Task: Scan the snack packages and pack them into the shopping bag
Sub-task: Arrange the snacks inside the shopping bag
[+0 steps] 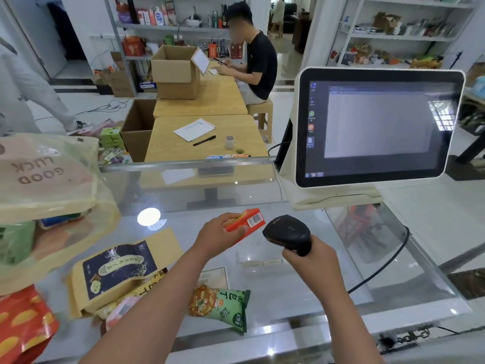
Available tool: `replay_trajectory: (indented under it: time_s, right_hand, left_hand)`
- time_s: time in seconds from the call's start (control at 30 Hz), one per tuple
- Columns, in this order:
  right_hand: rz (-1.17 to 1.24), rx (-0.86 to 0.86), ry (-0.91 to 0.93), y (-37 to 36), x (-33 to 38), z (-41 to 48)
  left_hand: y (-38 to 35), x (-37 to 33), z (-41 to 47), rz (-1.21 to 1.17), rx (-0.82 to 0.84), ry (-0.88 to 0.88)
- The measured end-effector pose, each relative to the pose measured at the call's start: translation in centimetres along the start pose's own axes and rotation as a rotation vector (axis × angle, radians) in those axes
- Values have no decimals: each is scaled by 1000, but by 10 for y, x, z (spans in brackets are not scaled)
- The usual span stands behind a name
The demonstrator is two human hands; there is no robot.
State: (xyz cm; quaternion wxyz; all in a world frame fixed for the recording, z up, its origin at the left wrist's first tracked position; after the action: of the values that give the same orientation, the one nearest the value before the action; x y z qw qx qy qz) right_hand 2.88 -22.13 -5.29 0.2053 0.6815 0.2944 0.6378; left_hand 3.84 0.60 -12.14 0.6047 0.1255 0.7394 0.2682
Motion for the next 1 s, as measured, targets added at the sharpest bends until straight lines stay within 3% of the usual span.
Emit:
replay_trajectory:
  time_s: [1.0]
  right_hand:
    - [102, -24, 19, -5, 2, 1]
  left_hand:
    - [-1, 1, 4, -48, 2, 3]
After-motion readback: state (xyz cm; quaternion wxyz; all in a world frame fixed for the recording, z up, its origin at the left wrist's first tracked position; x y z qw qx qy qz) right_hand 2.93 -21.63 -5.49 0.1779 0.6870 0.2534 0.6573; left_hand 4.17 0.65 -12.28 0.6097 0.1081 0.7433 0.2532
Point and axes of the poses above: each hand's wrist, its own z-axis towards the middle knuckle, its own y-axis out of the back of the hand, x = y × z, the point moved 3 cm from there along z, towards the middle knuckle, and after that the axes turned 3 degrees about -y, right-handed, at the moved point
